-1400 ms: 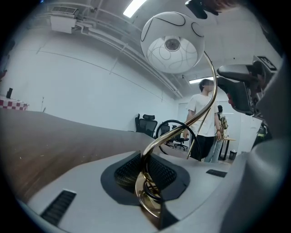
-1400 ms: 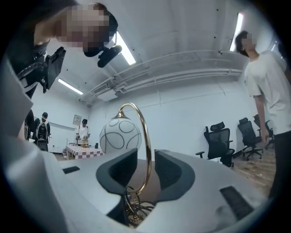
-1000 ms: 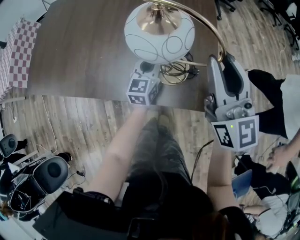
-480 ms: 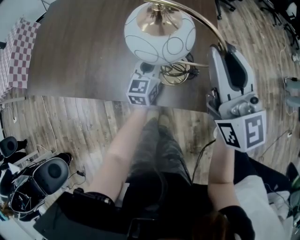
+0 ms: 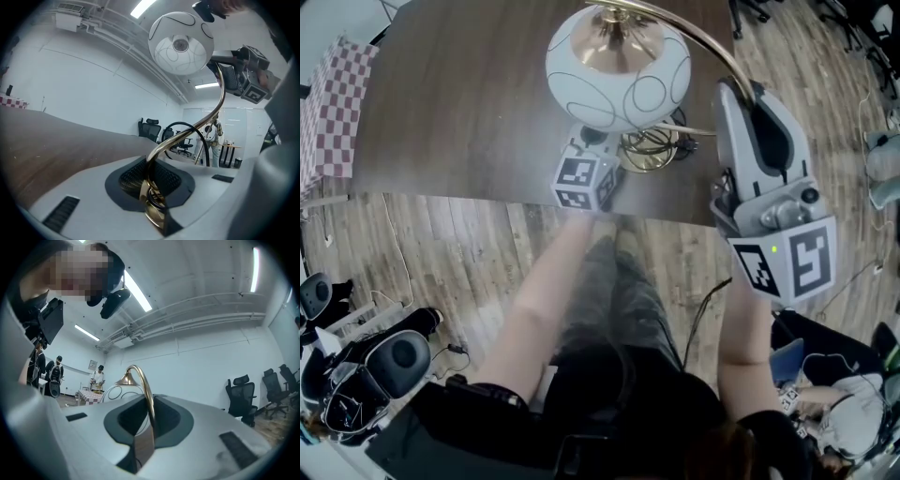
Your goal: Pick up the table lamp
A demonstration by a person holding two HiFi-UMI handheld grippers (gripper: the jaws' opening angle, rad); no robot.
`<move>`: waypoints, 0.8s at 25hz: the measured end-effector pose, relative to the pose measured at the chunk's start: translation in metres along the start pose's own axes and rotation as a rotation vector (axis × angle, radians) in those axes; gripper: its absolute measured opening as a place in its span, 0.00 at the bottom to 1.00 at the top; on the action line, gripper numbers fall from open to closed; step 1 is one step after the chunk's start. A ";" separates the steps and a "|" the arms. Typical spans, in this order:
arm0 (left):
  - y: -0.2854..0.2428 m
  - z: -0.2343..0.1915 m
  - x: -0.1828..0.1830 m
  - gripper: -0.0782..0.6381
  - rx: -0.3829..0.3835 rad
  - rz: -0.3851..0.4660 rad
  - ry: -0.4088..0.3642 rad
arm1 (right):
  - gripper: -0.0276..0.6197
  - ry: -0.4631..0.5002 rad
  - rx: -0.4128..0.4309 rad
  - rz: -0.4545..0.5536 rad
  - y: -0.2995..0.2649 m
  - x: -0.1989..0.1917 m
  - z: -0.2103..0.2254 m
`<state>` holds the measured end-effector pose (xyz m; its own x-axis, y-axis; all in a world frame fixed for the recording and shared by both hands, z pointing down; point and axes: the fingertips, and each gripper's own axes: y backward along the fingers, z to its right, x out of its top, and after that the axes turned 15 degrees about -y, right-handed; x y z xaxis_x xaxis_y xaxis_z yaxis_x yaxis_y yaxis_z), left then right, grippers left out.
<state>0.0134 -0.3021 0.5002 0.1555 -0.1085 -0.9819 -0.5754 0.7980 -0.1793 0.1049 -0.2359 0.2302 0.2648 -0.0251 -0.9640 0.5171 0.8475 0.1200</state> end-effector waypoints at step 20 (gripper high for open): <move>-0.001 -0.001 0.004 0.13 0.052 -0.004 0.026 | 0.07 0.005 0.071 0.024 0.003 0.004 -0.004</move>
<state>0.0140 -0.3041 0.4966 0.1363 -0.1265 -0.9826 -0.5325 0.8270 -0.1804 0.1038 -0.2315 0.2259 0.2737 -0.0026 -0.9618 0.5675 0.8078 0.1593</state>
